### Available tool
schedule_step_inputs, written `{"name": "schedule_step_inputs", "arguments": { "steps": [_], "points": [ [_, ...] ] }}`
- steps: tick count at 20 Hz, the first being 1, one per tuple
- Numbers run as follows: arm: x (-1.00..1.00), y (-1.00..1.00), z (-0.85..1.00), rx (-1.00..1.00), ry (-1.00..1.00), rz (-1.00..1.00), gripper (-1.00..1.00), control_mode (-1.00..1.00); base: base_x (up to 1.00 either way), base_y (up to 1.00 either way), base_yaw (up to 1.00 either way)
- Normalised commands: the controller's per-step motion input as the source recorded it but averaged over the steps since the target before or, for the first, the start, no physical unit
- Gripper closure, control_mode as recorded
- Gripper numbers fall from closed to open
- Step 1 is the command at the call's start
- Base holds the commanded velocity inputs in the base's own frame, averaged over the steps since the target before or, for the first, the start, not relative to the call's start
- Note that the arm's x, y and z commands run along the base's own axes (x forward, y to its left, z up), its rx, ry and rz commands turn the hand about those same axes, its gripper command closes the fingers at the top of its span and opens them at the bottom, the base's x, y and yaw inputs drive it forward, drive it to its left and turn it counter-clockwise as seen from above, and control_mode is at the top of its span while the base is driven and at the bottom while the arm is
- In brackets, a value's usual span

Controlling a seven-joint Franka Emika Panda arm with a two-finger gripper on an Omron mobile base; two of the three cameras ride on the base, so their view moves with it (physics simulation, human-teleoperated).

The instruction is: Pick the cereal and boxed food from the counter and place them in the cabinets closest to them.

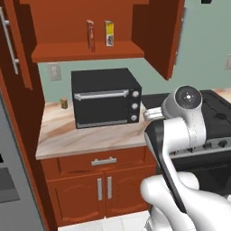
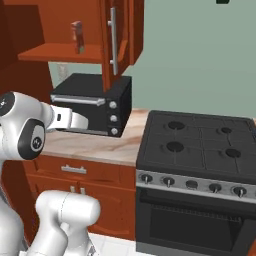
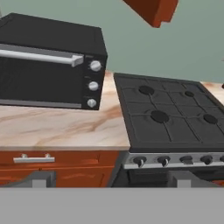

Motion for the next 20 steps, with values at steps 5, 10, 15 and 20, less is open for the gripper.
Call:
{"name": "schedule_step_inputs", "arguments": {
  "steps": [5,10,15,20],
  "points": [
    [0.0,0.0,0.0,0.0,0.0,0.0,-1.0,1.0,-0.18,-0.63,-0.01],
    [0.0,0.0,0.0,0.0,0.0,0.0,-1.0,1.0,-0.15,-0.62,-0.01],
    [0.0,0.0,0.0,0.0,0.0,0.0,-1.0,1.0,-0.15,-0.65,0.0],
    [0.0,0.0,0.0,0.0,0.0,0.0,-1.0,1.0,-0.17,-0.68,0.0]
  ]
}}
